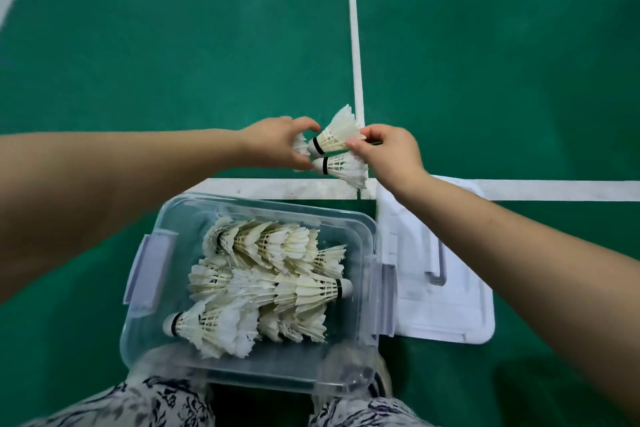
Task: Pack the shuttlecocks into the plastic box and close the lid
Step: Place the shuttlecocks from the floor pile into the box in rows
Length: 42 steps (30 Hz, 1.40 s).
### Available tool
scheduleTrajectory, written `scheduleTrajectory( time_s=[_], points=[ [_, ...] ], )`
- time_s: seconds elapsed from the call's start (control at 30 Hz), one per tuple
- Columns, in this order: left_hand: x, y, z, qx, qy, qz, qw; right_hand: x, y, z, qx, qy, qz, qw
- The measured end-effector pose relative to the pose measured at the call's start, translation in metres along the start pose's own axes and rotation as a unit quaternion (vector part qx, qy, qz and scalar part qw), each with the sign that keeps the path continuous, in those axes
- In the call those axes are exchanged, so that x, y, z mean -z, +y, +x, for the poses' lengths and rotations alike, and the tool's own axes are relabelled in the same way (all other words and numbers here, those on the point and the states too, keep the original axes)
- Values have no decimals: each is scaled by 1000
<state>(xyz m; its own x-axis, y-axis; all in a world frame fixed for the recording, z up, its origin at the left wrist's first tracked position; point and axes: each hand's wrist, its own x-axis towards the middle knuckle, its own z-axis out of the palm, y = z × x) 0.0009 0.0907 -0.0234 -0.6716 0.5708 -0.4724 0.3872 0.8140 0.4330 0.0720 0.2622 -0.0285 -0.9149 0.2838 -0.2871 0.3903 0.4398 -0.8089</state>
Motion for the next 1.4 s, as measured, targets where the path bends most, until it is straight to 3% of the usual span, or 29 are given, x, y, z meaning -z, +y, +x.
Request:
scheduleTrajectory(
  time_s=[0.3, 0.47, 0.57, 0.67, 0.77, 0.97, 1.3, 1.4],
  points=[
    [44, 22, -90, -35, -15, -1, 999, 21, -57, -82, 36, -52, 97, 993],
    [20, 21, -138, -32, -66, 7, 997, 8, -50, -125, 4, -123, 114, 986],
    [-7, 11, -154, -2, -102, -68, 992, -5, -43, -138, -27, -147, 119, 982],
    [-26, 5, -161, 47, -140, -206, 967, -13, -41, -143, -46, -142, 104, 983],
    [-37, 4, -160, 65, -203, -343, 915, -19, -39, -144, -39, -129, 66, 989],
    [-50, -2, -154, 117, -285, -436, 846, -29, -36, -143, -27, -142, 19, 989],
    [-49, 0, -146, 151, -249, -534, 793, -32, -37, -139, 1, -98, 41, 994],
    [-50, 4, -146, 147, -232, -528, 804, -32, -37, -141, 5, -85, 56, 995]
  ],
)
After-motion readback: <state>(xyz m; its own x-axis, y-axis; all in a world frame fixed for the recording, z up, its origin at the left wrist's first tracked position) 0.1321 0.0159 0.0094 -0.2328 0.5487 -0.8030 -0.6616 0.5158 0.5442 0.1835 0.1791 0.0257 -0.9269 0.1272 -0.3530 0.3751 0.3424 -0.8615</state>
